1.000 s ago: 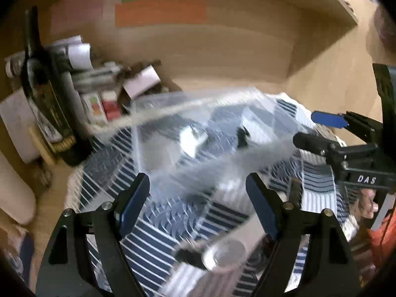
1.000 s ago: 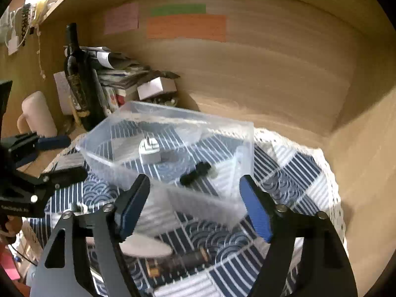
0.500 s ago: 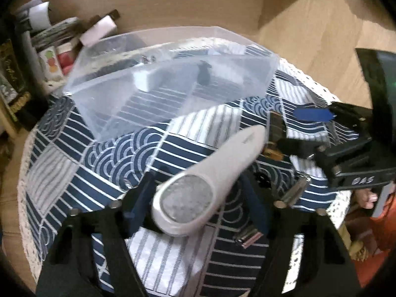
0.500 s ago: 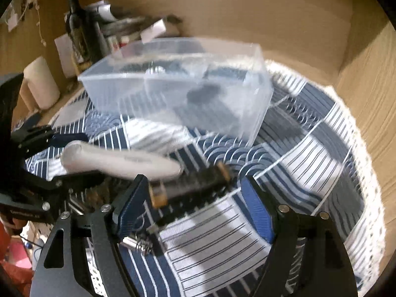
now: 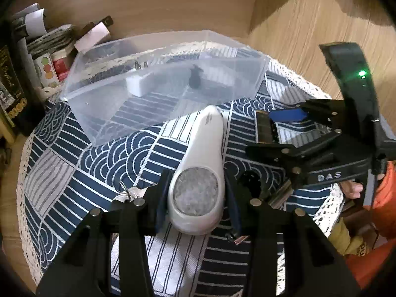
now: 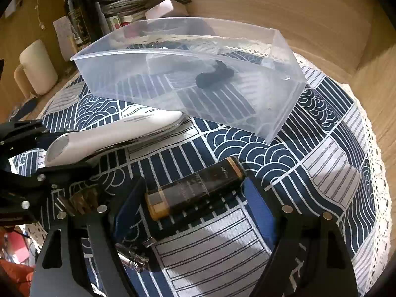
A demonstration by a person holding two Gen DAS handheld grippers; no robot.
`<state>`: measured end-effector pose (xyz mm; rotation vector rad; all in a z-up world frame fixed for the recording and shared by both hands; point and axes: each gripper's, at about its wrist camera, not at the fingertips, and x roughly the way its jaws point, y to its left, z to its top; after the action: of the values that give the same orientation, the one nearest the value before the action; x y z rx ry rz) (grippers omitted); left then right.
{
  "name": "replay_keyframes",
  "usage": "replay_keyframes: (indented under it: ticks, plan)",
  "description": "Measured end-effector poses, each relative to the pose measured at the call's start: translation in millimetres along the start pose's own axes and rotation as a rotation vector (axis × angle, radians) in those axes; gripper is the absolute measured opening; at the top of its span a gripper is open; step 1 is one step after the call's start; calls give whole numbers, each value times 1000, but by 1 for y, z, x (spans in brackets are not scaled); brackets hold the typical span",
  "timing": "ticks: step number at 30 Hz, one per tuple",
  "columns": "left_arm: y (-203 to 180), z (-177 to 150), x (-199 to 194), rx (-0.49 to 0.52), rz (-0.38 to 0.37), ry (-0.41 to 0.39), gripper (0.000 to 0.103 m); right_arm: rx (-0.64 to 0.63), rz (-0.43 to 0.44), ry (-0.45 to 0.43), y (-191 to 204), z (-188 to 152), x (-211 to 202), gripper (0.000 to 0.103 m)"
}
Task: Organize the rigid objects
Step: 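Grasp the white handheld device with the left gripper while the right gripper grasps the black-and-gold battery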
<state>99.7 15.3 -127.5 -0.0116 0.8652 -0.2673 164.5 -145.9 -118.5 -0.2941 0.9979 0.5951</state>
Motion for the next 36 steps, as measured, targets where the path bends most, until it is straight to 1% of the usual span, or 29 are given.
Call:
replay_keyframes:
  ticks: [1, 2, 3, 5, 8, 10, 15, 18, 20, 22, 23, 25, 27, 30, 36]
  plan:
    - [0, 0, -4, -3, -2, -11, 40, -8, -9, 2, 0, 0, 1, 65]
    - [0, 0, -6, -6, -4, -18, 40, -9, -16, 1, -1, 0, 0, 58]
    - [0, 1, -10, -11, -3, -28, 40, -6, -15, 0, -2, -1, 0, 54]
    - [0, 3, -17, -16, -2, -47, 40, -4, -20, -3, -3, 0, -1, 38]
    - [1, 8, -25, -19, 2, -72, 40, -3, -18, -9, -6, -3, -5, 33]
    - [2, 12, -30, -21, 7, -94, 39, -7, -26, -8, -9, -6, -8, 31]
    - [4, 27, -43, -19, 22, -153, 39, 30, -1, -3, -14, 3, -10, 32]
    - [4, 37, -46, -20, 32, -181, 39, 24, -25, -4, -12, 13, -3, 33]
    - [5, 44, -45, -26, 33, -188, 39, 23, -54, 20, -11, 18, 9, 33]
    - [5, 49, -45, -30, 35, -199, 39, 18, -61, 13, -12, 18, 11, 33]
    - [5, 52, -46, -32, 36, -207, 39, 14, -59, 13, -12, 18, 11, 31]
    - [5, 56, -46, -35, 36, -215, 39, 12, -65, 6, -13, 16, 9, 21]
    - [5, 60, -47, -37, 33, -223, 39, 15, -68, -4, -14, 14, 5, 21]
    - [4, 66, -51, -40, 31, -237, 39, 7, -72, -51, -12, 13, -10, 21]
    - [4, 75, -68, -49, 26, -268, 39, 9, -41, -176, -13, 18, -49, 21]
